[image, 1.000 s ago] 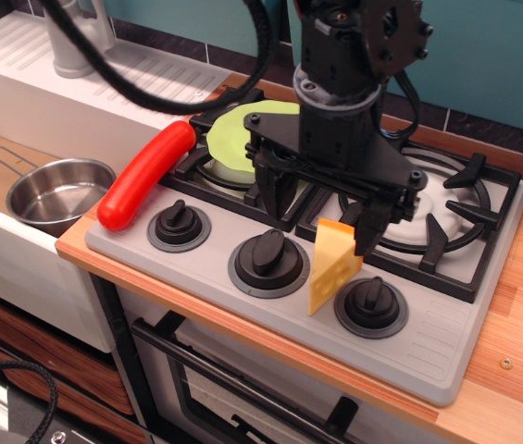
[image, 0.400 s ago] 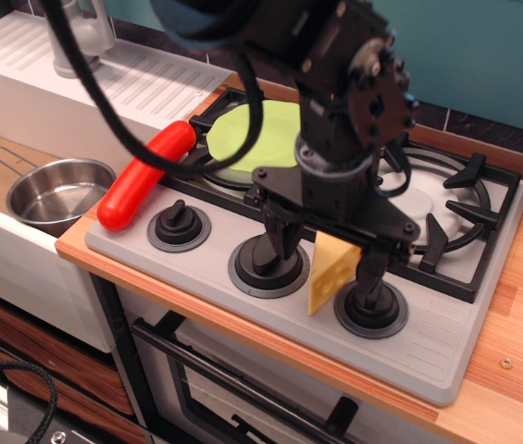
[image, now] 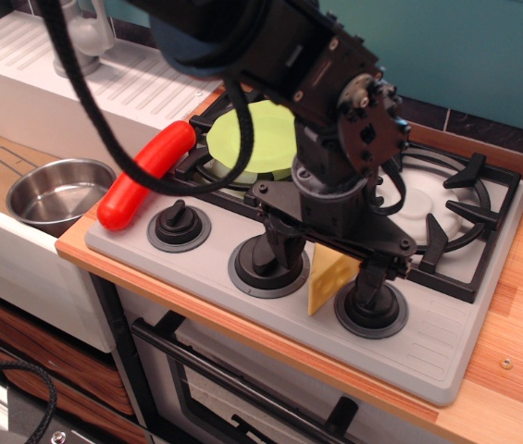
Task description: Put cheese on plate and sausage in pot or pan in sink
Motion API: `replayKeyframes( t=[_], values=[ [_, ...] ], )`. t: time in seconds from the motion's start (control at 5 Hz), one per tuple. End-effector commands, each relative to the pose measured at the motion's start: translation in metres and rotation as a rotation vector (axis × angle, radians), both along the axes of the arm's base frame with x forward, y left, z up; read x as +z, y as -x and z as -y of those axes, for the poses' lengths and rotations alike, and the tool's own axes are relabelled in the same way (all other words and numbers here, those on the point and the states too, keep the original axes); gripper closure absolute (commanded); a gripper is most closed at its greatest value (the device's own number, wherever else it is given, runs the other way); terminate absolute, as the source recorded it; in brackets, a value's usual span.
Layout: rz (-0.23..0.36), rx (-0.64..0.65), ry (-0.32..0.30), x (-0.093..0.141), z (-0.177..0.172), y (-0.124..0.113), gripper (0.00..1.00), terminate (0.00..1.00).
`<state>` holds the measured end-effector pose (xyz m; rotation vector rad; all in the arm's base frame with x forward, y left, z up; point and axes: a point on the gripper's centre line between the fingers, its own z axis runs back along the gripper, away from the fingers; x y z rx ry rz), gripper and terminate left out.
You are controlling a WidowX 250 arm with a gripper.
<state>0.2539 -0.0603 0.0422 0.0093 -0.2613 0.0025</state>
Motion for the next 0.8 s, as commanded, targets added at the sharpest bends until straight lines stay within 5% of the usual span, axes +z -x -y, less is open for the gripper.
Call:
replayKeyframes(
  t=[0.0, 0.2, 0.4, 0.6],
  values=[
    [0.048, -0.004, 0.005, -0.005, 0.001, -0.004, 0.00, 0.00],
    [0.054, -0.006, 0.016, -0.008, 0.002, -0.004, 0.00, 0.00],
    [0.039, -0.014, 0.018, -0.006, 0.002, -0.003, 1.00, 0.00],
    [0.018, -0.014, 0.010, 0.002, 0.000, -0.006, 1.00, 0.00]
  ],
)
